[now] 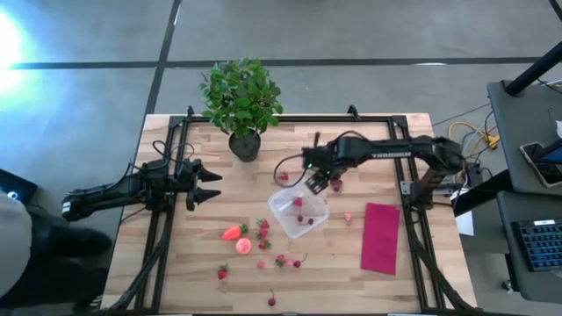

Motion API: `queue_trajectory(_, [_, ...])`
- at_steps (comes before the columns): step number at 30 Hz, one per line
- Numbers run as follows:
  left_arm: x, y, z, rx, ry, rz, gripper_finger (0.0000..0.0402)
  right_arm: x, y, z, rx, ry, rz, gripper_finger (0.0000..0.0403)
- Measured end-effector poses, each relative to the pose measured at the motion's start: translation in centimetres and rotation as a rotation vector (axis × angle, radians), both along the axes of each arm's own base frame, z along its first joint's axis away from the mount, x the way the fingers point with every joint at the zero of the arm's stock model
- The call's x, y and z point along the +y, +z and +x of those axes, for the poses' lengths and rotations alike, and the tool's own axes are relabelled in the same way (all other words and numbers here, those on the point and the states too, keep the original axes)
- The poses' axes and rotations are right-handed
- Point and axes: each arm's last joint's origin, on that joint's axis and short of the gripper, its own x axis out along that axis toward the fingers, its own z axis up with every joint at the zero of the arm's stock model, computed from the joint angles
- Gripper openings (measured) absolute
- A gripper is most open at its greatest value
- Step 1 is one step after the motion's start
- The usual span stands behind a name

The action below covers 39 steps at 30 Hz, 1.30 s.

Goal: Pick and placing Produce into tupperware
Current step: Put the blackberry into the transparent bin

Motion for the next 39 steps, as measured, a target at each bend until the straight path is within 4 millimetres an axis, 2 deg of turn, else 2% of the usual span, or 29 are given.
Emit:
queue_trajectory(6, [0.0, 0.0, 0.0, 0.0, 0.0, 0.0, 0.0293, -3.1, -2.4, -3.5, 0.054, -0.068, 0.079, 0.0221])
queue_trajectory(10, [0.0, 0.0, 0.0, 0.0, 0.001, 0.0, 0.0293, -3.9, -3.5, -5.1, 0.067, -0.082, 0.082, 0.0221])
queue_trajectory(14, [0.0, 0.0, 0.0, 0.0, 0.0, 0.0, 0.0293, -4.1, -4.1, -5.9, 0.029, -0.084, 0.053, 0.022])
queue_trajectory(19, [0.0, 0.0, 0.0, 0.0, 0.0, 0.0, 0.0293, -4.4, -4.3, -6.6, -0.019, -0.101, -0.054, 0.0219])
queue_trajectory(27, [0.0, 0.0, 0.0, 0.0, 0.0, 0.0, 0.0293, -4.4, -6.1, -7.3, -0.038, -0.15, -0.044, 0.0219])
queue_trajectory(33, [0.0, 0.0, 0.0, 0.0, 0.0, 0.0, 0.0293, -5.1, -7.2, -7.0, -0.142, -0.194, -0.081, 0.0219])
queue_trajectory(39, [0.0, 0.0, 0.0, 0.0, 0.001, 0.0, 0.0293, -6.4, -9.2, -7.0, -0.08, -0.241, -0.074, 0.0219])
